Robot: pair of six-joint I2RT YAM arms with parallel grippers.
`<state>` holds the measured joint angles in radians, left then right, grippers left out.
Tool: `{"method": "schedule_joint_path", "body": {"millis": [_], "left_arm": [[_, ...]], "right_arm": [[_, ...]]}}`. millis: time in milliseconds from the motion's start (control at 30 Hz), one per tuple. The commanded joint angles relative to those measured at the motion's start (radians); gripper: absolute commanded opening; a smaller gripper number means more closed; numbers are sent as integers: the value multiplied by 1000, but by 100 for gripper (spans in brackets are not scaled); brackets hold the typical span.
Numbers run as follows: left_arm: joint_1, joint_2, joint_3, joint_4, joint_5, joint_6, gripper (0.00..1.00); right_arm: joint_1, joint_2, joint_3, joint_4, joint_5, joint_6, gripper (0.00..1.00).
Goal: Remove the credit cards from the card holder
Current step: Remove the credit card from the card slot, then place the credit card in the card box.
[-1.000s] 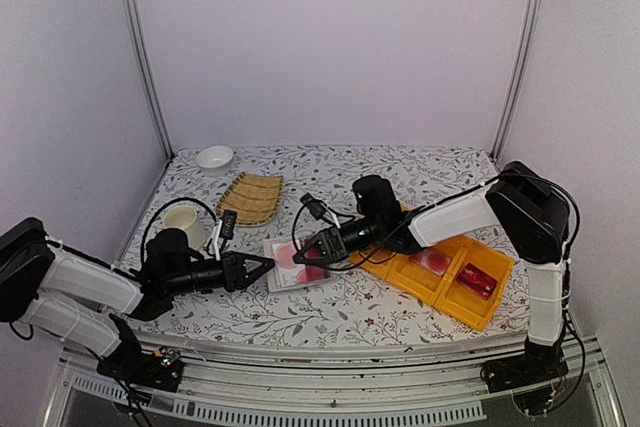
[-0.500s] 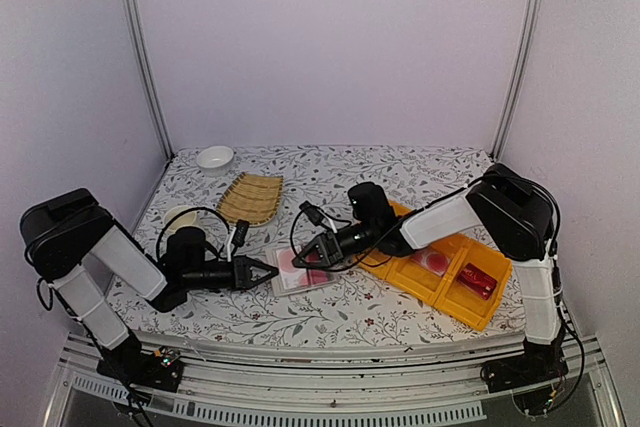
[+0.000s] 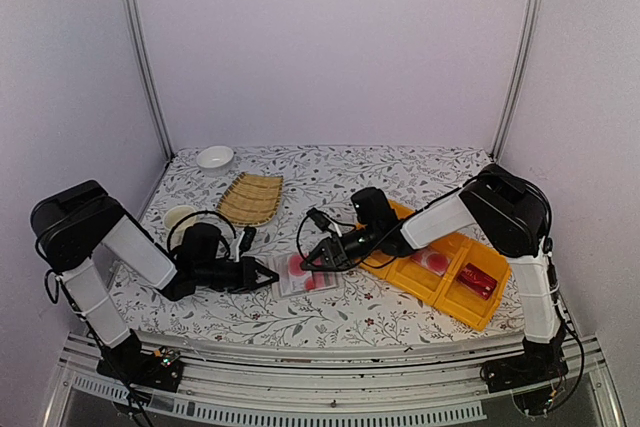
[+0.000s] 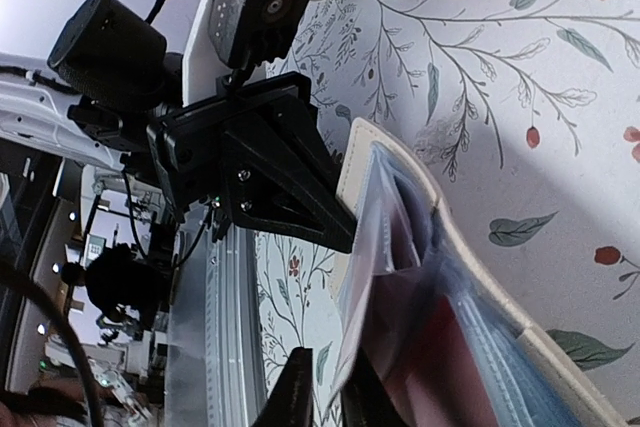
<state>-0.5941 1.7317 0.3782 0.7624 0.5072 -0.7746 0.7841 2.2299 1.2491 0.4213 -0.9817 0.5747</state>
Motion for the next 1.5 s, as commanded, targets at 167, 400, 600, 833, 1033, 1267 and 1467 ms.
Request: {"method": "schedule_joint_path", "body": {"millis": [167, 400, 600, 833, 1033, 1267, 1467], "left_arm": [[13, -3, 5, -95, -28, 47, 0], [14, -42, 12, -223, -85, 132, 0], [14, -75, 30, -321, -120, 201, 0], [13, -103, 67, -388, -147, 252, 0], [13, -103, 101, -440, -161, 297, 0], [12, -112, 111, -461, -165, 320, 0], [10, -110, 113, -472, -163, 330, 0]], "right_arm": [[-5, -8, 30, -88, 28, -28, 2], [-8, -144, 114, -471, 208, -207, 2], [-17, -199, 173, -663, 232, -315, 2], [-45, -290, 368, -1068, 351, -568, 2], [-112, -407, 440, -1404, 676, -865, 2], [-190, -512, 355, -1527, 798, -1025, 2], [-190, -565, 239, -1547, 883, -1113, 2]]}}
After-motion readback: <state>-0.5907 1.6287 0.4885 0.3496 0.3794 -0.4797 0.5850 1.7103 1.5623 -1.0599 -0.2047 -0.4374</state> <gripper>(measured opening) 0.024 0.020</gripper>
